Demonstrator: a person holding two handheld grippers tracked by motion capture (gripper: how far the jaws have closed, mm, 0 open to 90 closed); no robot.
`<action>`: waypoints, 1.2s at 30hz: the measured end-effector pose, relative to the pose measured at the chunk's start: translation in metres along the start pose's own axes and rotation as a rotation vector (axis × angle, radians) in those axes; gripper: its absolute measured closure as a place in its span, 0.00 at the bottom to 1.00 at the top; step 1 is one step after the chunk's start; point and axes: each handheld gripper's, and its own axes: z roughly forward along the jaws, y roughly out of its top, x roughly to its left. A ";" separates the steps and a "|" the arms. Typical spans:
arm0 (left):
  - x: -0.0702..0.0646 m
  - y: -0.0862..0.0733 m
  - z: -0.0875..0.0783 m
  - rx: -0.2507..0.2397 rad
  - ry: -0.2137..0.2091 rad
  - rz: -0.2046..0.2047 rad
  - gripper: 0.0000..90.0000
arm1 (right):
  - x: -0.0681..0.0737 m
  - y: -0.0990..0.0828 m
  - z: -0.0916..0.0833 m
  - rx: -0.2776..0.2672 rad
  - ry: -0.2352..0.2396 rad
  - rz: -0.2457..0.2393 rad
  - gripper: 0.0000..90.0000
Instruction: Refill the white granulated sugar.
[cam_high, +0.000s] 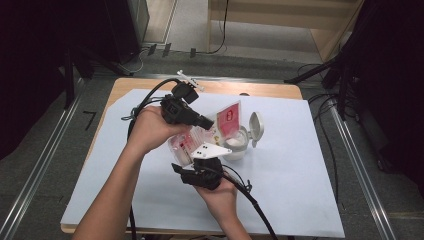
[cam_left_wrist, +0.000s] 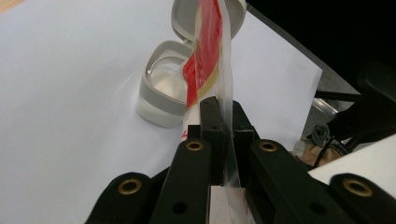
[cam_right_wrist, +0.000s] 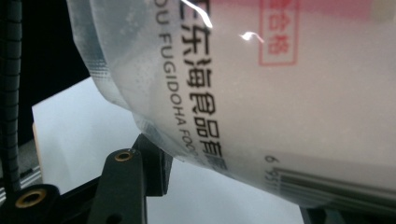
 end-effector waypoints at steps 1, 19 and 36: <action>0.002 -0.002 -0.001 -0.004 -0.004 -0.002 1.00 | 0.000 -0.001 0.001 0.002 -0.001 -0.005 0.56; 0.017 -0.026 -0.006 -0.059 -0.019 -0.051 1.00 | -0.008 -0.011 0.008 0.012 0.026 0.042 0.57; 0.021 -0.045 -0.016 -0.092 -0.008 -0.039 1.00 | -0.014 -0.016 0.009 0.039 -0.029 -0.010 0.56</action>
